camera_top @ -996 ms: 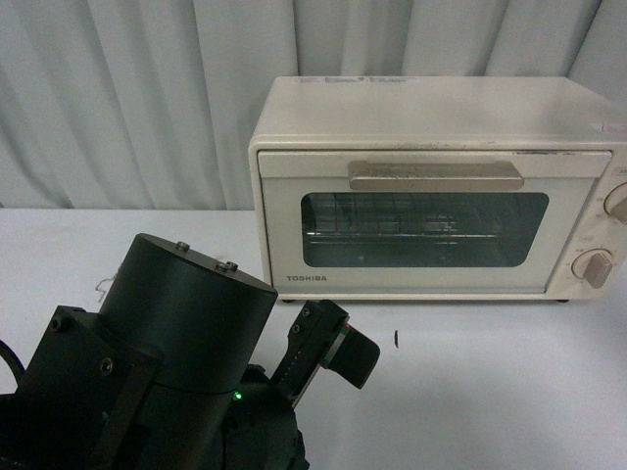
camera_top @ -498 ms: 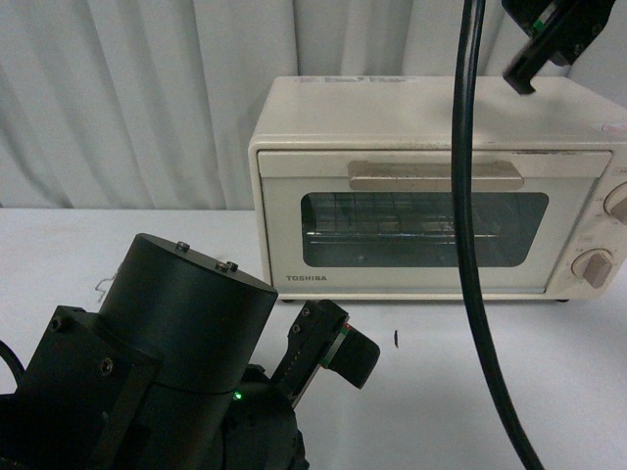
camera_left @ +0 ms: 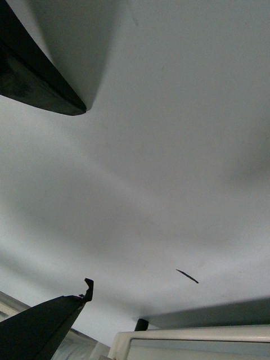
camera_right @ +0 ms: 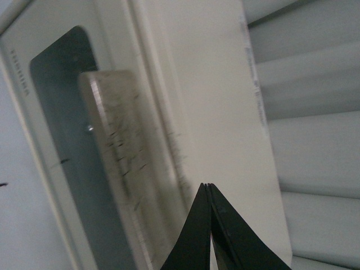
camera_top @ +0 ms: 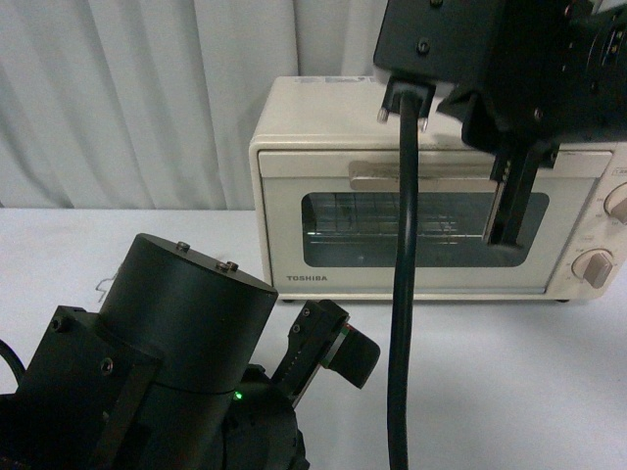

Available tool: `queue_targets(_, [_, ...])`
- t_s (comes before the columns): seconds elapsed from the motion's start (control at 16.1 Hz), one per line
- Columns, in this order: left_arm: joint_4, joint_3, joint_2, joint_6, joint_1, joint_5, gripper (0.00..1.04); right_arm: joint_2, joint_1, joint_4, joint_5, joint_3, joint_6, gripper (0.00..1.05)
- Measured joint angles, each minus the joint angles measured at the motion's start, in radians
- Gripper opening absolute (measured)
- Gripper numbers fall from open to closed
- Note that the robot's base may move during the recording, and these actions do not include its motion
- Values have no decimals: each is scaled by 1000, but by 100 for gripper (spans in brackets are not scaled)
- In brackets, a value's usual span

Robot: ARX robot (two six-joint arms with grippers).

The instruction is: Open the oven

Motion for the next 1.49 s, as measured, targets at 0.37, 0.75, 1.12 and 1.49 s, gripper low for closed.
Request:
queue_targets(0.37, [0, 0, 0, 0, 0, 0, 98, -13, 0, -40, -15, -29, -48, 2])
queue_targets(0.75, [0, 0, 0, 0, 0, -1, 98, 1, -39, -61, -23, -14, -48, 2])
queue_targets(1.12, [0, 0, 0, 0, 0, 0, 98, 25, -43, -69, -31, -10, -42, 2])
queue_targets(1.49, [0, 0, 0, 0, 0, 0, 98, 55, -52, -72, -45, 13, -30, 2])
